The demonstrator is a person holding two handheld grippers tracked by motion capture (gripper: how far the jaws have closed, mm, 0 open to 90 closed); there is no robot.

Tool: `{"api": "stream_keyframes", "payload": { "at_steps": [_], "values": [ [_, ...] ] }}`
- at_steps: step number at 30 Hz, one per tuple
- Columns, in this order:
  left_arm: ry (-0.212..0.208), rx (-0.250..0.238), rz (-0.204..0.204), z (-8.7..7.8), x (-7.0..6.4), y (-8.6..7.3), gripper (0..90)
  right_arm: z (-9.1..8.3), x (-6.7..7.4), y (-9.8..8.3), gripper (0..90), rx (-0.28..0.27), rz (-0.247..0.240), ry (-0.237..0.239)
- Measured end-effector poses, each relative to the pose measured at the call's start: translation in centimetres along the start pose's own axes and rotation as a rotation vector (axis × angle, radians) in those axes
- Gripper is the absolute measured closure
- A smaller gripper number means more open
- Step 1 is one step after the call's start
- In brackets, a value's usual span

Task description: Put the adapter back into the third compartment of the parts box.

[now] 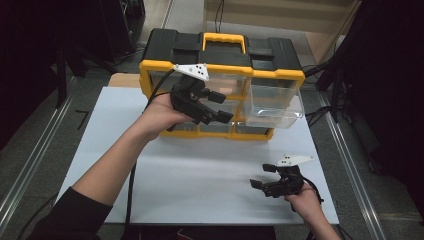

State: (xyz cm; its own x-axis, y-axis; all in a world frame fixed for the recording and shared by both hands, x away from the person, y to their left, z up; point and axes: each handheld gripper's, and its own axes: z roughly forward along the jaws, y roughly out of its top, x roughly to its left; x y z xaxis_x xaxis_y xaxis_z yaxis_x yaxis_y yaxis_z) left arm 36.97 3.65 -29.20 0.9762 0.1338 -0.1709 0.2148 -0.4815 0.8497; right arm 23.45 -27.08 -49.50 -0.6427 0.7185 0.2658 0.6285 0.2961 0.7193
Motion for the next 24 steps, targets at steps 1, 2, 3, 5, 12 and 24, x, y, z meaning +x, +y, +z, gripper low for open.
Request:
{"api": "stream_keyframes", "payload": {
  "at_steps": [1, 2, 3, 5, 12, 24],
  "values": [
    [0.005, -0.003, -0.001, 0.0, 0.0, -0.1, 28.4, 0.0, 0.0, 0.0, 14.7, 0.0, 0.0, 0.0],
    [0.008, -0.007, -0.003, 0.0, 0.0, -0.3, 28.3, 0.0, 0.0, 0.0, 14.7, 0.0, 0.0, 0.0],
    [0.009, -0.006, -0.005, -0.1, 0.1, -0.5, 28.3, 0.0, 0.0, 0.0, 14.7, 0.0, -0.001, 0.0],
    [0.017, 0.0, -0.005, -0.1, 0.1, -0.8, 28.3, 0.0, 0.0, 0.0, 14.7, -0.001, -0.001, 0.0],
    [0.054, 0.011, -0.005, 0.1, 0.2, -2.4, 28.3, 0.0, 0.0, 0.0, 14.7, -0.004, 0.001, 0.005],
    [0.102, 0.01, -0.038, 0.2, 0.6, -5.2, 28.4, 0.0, 0.0, 0.0, 14.7, -0.01, 0.015, 0.008]
  ]
}}
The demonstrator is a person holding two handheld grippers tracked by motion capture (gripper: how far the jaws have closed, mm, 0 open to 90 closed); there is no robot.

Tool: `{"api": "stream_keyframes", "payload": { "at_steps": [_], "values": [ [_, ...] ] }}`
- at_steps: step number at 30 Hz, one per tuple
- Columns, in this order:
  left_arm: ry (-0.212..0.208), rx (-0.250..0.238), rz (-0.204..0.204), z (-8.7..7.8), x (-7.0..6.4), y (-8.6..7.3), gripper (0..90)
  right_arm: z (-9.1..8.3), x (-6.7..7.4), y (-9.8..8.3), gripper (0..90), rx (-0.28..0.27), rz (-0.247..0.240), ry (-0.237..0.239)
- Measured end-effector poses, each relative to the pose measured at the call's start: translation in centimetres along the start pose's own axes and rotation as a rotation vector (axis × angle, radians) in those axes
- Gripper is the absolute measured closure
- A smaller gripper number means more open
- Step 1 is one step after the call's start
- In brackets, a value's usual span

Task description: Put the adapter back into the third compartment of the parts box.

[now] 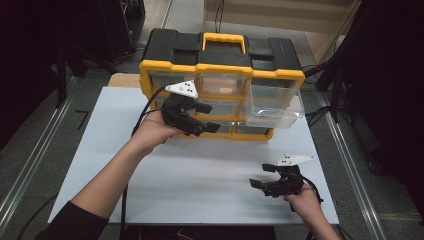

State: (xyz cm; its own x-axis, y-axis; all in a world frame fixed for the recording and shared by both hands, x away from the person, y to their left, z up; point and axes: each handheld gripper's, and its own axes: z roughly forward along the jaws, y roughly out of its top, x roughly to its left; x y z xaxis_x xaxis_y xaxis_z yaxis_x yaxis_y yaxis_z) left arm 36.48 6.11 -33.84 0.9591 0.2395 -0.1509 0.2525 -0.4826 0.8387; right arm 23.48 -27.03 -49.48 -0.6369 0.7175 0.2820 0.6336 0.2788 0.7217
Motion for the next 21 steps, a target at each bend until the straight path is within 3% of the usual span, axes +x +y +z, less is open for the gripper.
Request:
{"api": "stream_keyframes", "payload": {
  "at_steps": [11, 16, 19, 21],
  "values": [
    [0.009, 0.007, -0.046, 0.5, 0.2, -3.0, 28.3, 0.0, 0.0, 0.0, 14.7, -0.005, -0.001, 0.001],
    [0.03, 0.007, -0.062, 0.8, 0.1, -4.6, 28.3, 0.0, 0.0, 0.0, 14.7, -0.001, 0.003, 0.0],
    [0.068, -0.011, -0.053, 1.0, -0.3, -5.7, 28.4, 0.0, -0.1, 0.0, 14.7, 0.001, 0.005, -0.002],
    [0.068, -0.015, -0.05, 1.2, -0.5, -6.3, 28.3, 0.0, 0.0, 0.0, 14.7, 0.0, 0.005, 0.0]
  ]
}}
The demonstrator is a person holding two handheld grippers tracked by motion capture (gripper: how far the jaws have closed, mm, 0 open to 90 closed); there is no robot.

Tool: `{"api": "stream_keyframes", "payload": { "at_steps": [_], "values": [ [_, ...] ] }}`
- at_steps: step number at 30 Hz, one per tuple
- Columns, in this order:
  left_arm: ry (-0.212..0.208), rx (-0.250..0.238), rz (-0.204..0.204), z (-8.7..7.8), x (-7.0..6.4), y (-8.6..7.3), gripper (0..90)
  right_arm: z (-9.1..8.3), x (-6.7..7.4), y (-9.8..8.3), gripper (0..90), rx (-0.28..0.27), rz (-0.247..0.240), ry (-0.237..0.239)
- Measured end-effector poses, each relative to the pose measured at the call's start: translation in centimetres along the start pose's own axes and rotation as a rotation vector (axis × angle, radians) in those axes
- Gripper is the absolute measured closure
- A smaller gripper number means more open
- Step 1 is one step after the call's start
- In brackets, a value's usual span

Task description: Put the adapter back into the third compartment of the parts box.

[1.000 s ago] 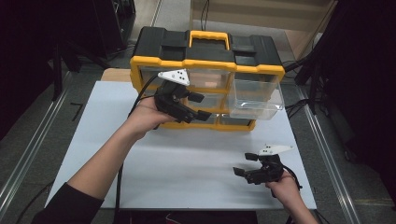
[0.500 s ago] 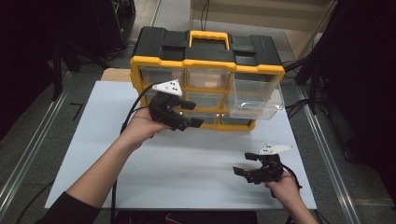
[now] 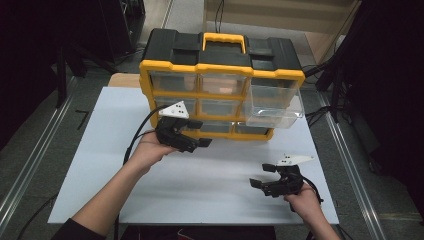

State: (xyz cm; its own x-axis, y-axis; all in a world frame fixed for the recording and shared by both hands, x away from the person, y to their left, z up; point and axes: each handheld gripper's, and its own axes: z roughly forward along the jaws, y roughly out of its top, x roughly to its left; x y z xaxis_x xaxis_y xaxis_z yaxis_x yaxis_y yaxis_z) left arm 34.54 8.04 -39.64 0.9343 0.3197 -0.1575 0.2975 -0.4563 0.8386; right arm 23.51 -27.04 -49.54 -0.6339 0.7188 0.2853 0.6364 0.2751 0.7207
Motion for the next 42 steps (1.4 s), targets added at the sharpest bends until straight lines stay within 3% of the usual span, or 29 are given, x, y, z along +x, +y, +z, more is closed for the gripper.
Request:
{"api": "stream_keyframes", "payload": {
  "at_steps": [9, 14, 21, 29, 42],
  "values": [
    [0.052, -0.044, -0.042, -0.4, -0.4, -2.6, 28.3, -0.1, 0.1, 0.0, 14.7, -0.001, -0.007, 0.003],
    [0.071, -0.007, -0.061, -0.7, -0.2, -4.1, 28.2, -0.1, 0.1, 0.0, 14.8, -0.002, -0.012, 0.001],
    [0.062, -0.002, -0.089, -1.5, -0.3, -6.1, 28.2, -0.1, 0.0, 0.0, 14.7, -0.007, -0.017, -0.001],
    [0.043, 0.024, -0.056, -2.1, -1.1, -8.0, 28.2, -0.2, 0.0, 0.0, 14.8, -0.013, -0.015, -0.002],
    [0.087, 0.025, -0.093, -5.1, -1.2, -11.1, 28.2, -0.2, 0.0, 0.0, 14.8, -0.016, -0.014, -0.005]
  ]
}}
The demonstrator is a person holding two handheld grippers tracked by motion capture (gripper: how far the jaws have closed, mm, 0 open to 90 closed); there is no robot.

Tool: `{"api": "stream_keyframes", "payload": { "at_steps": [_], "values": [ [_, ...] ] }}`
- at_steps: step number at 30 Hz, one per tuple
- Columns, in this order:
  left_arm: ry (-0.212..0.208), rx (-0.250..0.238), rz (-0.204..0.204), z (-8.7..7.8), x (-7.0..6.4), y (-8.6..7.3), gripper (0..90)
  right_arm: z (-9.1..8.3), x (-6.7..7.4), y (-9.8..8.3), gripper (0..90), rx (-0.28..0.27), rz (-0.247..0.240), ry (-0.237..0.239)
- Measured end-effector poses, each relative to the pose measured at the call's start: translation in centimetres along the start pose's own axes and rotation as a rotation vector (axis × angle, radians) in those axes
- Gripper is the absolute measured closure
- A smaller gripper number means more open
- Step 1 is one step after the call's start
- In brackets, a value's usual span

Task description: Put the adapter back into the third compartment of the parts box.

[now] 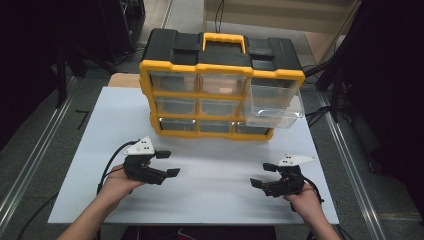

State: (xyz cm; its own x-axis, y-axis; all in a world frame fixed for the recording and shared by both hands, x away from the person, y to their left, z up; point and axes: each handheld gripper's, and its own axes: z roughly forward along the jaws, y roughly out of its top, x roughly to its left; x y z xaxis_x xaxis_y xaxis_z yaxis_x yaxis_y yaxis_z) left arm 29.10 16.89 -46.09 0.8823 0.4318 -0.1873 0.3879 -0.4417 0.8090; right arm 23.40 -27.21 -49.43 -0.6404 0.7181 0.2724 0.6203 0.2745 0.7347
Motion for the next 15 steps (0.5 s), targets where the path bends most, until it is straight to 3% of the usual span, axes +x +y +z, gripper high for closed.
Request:
{"api": "stream_keyframes", "payload": {
  "at_steps": [8, 12, 15],
  "values": [
    [0.009, 0.014, -0.029, -1.5, 0.0, -1.7, 28.2, 0.0, 0.0, 0.0, 14.8, 0.001, -0.002, -0.002],
    [0.026, 0.03, -0.005, -2.3, -0.2, -2.4, 28.1, -0.1, 0.0, 0.0, 14.8, 0.0, -0.003, -0.003],
    [0.033, 0.038, -0.011, -2.9, 0.0, -2.9, 28.1, 0.0, 0.0, 0.0, 14.8, 0.002, -0.004, -0.004]
  ]
}}
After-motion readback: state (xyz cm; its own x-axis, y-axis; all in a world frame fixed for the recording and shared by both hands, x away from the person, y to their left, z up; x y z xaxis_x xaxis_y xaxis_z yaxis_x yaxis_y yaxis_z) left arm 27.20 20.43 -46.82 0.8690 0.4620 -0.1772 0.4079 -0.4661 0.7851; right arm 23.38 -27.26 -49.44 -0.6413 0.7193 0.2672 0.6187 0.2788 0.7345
